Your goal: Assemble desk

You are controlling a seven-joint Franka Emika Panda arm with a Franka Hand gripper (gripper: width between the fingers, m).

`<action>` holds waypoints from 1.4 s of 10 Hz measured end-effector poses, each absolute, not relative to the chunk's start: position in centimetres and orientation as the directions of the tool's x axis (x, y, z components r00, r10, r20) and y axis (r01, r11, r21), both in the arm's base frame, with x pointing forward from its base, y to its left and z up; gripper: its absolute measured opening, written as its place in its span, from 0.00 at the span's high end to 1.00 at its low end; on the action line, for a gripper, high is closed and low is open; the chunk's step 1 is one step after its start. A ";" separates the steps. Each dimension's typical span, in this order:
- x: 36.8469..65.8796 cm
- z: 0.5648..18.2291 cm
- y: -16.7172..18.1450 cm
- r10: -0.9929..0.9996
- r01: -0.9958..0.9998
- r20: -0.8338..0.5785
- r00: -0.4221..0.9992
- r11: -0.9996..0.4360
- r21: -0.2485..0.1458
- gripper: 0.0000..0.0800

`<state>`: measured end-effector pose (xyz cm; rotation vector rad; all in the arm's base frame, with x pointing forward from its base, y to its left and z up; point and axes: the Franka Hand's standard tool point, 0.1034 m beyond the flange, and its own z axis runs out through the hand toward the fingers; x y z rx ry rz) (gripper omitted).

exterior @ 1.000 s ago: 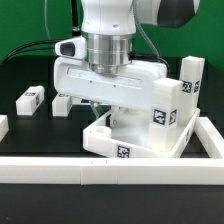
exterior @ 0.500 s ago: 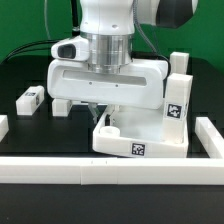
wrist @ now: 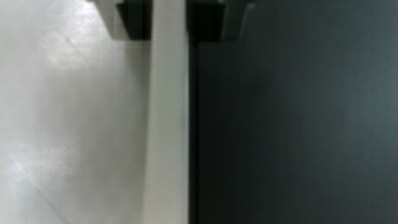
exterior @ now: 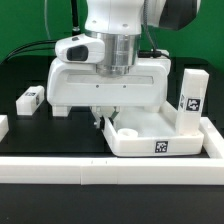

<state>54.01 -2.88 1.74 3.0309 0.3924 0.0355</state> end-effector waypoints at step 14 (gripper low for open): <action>56.8 2.3 -1.6 0.921 0.929 -0.141 0.363 -0.346 0.128 0.92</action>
Offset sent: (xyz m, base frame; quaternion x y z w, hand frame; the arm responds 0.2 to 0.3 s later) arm 0.0000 0.0000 0.0000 0.0000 0.0000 -0.1296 0.9916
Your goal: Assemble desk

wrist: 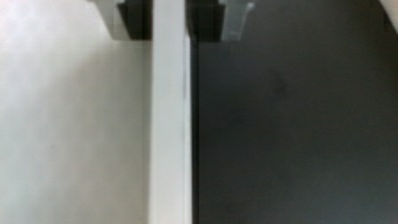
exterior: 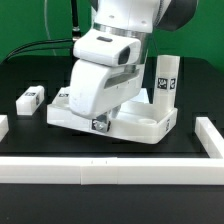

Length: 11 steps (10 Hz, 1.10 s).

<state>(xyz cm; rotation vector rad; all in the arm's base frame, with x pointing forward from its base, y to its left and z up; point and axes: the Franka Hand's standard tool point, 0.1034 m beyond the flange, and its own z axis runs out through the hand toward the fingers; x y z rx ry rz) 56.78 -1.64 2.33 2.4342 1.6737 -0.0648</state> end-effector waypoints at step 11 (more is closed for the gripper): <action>62.1 2.1 2.3 0.979 0.993 -0.176 0.103 -0.092 0.069 0.92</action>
Offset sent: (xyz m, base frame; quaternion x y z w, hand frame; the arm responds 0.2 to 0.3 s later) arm 0.0378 0.0355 0.0031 0.0048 0.0286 -0.0912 0.9954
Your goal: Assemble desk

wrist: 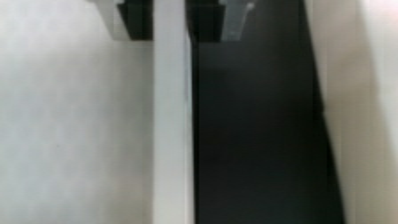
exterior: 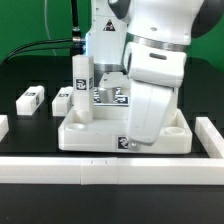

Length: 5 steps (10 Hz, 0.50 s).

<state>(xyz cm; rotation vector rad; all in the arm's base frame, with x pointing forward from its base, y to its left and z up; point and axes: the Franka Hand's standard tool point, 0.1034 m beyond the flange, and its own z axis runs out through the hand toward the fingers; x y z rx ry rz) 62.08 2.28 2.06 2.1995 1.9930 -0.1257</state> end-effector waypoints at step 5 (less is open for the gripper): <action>64.7 2.5 4.0 0.980 0.996 -0.186 0.071 -0.058 0.072 0.92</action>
Offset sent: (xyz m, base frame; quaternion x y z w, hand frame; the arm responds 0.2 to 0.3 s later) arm 0.0220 0.0155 0.0016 0.0006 -0.0027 -0.0263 0.9997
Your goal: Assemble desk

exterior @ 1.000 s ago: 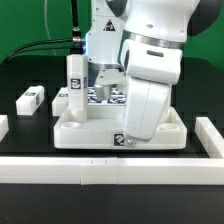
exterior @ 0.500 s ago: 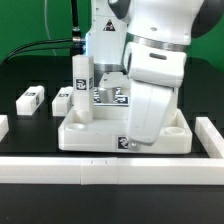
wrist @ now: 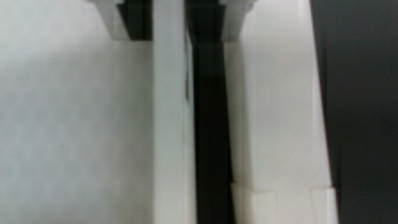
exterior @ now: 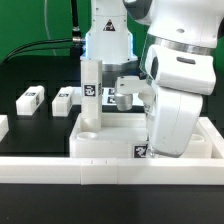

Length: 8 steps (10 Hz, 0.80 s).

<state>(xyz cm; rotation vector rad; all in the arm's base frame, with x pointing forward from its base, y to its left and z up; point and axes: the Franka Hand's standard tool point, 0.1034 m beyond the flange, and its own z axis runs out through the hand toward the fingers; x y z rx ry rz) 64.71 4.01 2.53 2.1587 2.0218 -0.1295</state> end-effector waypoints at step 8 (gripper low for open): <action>66.2 7.6 4.0 0.968 0.991 -0.219 0.123 -0.109 0.074 0.30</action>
Offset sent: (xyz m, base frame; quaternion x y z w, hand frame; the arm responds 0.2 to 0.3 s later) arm 0.0256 0.0065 0.0453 -0.0308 -0.0697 0.0141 0.9970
